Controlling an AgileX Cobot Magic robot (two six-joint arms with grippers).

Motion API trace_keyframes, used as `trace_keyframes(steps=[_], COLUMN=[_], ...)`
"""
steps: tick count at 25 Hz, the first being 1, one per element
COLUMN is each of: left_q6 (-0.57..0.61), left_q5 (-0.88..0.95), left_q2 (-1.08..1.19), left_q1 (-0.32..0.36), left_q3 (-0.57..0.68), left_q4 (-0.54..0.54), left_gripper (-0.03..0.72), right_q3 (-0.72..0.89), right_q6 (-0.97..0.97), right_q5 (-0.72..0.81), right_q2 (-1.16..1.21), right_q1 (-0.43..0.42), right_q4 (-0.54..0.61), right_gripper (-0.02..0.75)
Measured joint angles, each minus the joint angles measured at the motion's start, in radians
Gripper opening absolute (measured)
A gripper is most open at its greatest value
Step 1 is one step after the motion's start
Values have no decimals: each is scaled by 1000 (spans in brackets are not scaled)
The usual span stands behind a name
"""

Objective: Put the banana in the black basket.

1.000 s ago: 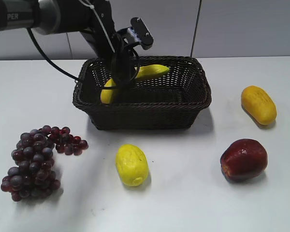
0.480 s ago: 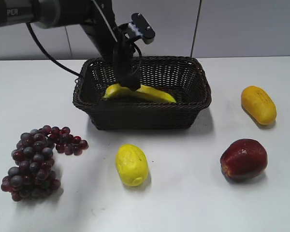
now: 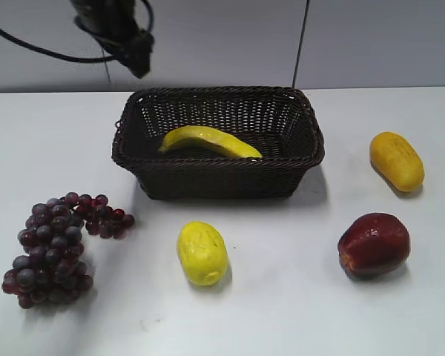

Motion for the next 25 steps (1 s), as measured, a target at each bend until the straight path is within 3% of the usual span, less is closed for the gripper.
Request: trace_keyframes(steps=[8, 13, 18, 25], left_q6=[-215, -248, -250, -251], left_q5=[108, 112, 112, 115], left_q2=[-109, -194, -285, -442], left_q1=[265, 371, 416, 421], left_q3=[-1, 67, 235, 587], left_q4=[22, 0, -7, -14], left_gripper=[579, 578, 578, 571], right_q3=[0, 0, 0, 0], right_q6=[0, 0, 0, 0], right_q5=[0, 0, 0, 0], right_q2=[0, 0, 0, 0], right_q1=[0, 0, 0, 0], right_q4=[0, 0, 0, 0], right_gripper=[552, 552, 552, 552])
